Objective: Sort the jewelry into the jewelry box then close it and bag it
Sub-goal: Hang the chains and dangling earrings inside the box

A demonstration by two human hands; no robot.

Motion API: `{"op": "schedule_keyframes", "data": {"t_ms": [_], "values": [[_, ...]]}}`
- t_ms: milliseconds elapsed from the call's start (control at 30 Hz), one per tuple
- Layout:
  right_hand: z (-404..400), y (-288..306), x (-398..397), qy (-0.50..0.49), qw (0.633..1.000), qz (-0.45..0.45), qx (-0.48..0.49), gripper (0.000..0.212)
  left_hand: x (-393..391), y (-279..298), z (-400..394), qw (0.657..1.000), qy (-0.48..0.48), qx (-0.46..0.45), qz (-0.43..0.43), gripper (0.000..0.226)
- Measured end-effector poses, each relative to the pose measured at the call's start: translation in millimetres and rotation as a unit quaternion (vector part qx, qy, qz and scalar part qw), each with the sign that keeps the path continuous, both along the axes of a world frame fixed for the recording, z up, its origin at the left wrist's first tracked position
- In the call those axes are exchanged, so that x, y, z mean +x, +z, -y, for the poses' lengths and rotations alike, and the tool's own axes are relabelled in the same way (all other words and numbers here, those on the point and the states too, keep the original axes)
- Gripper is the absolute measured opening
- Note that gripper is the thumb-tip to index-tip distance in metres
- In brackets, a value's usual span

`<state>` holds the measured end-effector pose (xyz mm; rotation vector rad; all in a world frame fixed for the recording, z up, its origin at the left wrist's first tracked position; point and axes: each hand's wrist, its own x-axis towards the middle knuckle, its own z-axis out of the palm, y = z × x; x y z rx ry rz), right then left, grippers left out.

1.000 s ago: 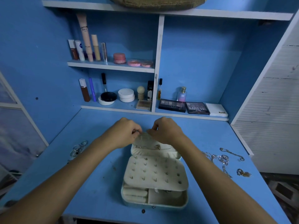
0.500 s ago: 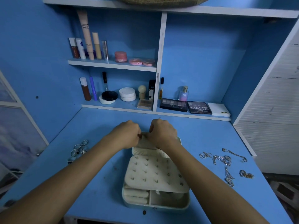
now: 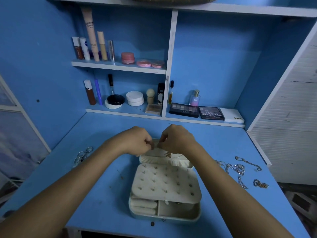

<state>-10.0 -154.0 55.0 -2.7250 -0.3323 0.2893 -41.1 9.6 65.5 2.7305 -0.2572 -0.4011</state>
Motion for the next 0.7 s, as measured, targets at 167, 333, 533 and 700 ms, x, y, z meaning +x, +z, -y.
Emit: {"op": "schedule_keyframes", "data": {"t_ms": [167,333,533,700], "values": [[7.4,20.2,-6.3,0.050,0.996,-0.009,0.069,0.014,0.8,1.7,4.8,0.983,0.042,-0.171,-0.044,0.020],[9.1,30.7,-8.4,0.083,0.991,-0.016,0.104,0.025,4.7,3.0,-1.0,0.969,0.074,-0.230,-0.054,0.019],[15.0,29.6,-7.9,0.075,0.989,-0.024,0.127,0.028,5.7,-0.4,-9.4,0.990,0.035,-0.137,-0.002,0.017],[32.0,22.4,-2.0,0.024,0.996,-0.084,0.030,0.017,4.2,-0.1,-12.0,0.999,-0.022,-0.033,-0.003,0.022]]}}
